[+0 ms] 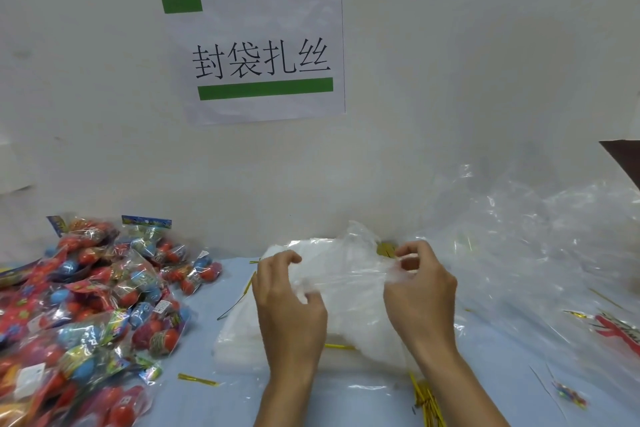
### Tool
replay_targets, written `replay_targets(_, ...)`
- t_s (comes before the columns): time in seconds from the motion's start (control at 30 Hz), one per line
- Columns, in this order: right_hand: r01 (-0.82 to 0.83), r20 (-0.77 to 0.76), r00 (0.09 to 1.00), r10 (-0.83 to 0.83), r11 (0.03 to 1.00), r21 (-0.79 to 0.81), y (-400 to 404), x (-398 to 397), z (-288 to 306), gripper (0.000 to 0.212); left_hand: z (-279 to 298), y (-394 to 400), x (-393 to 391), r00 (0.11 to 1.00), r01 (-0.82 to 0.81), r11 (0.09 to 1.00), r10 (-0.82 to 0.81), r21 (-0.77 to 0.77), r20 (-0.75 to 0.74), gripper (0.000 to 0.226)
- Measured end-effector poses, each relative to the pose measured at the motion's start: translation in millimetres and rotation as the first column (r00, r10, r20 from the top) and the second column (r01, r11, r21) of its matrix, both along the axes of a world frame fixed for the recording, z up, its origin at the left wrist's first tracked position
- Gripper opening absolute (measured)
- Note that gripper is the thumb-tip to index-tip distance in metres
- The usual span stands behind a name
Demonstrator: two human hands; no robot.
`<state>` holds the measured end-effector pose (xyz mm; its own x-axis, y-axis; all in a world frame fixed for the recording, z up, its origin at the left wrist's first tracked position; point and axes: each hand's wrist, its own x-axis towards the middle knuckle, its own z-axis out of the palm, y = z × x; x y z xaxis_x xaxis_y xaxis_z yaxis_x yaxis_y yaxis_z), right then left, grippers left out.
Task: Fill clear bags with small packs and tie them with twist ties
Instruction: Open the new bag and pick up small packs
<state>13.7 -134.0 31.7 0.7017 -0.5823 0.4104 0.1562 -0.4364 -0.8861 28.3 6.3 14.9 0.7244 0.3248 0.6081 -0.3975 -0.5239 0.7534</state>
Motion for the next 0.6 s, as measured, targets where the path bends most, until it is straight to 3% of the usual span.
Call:
replay_targets(0.07,-0.101,-0.013,0.995,0.101,0.995,-0.014,4,-1,0,0.033,-1,0,-1,0.998,0.051,0.997,-0.049,0.063,-0.036,0.053)
replay_targets(0.17,-0.217,-0.045,0.976,0.214,0.974,-0.063,10,-2,-2,0.040,-1,-2,-3,0.994,0.035,0.986,-0.017,0.164,-0.111,0.040)
replay_targets(0.2,-0.217,-0.068,0.975,0.213,0.974,-0.069,11,-2,-4,0.038,-1,-2,-2,0.991,0.041,0.992,-0.026,0.116,-0.132,0.033)
replay_targets(0.3,-0.068,-0.111,0.992,0.068,0.998,0.006,3,2,-6,0.030,2,1,2,0.989,-0.056,0.975,0.026,-0.214,-0.143,0.025)
replay_targets(0.37,-0.003,-0.143,0.990,0.012,0.998,0.068,-1,2,-6,0.028,2,3,4,0.979,-0.127,0.943,0.070,-0.308,-0.189,0.025)
replay_targets(0.5,-0.054,-0.172,0.983,0.067,0.995,0.080,3,-1,-4,0.034,3,0,-1,0.977,-0.051,0.988,0.019,-0.148,-0.213,0.038)
replay_targets(0.6,-0.084,-0.165,0.982,0.094,0.994,0.069,4,0,-5,0.033,2,-1,-3,0.985,-0.037,0.979,0.070,0.201,-0.156,0.075)
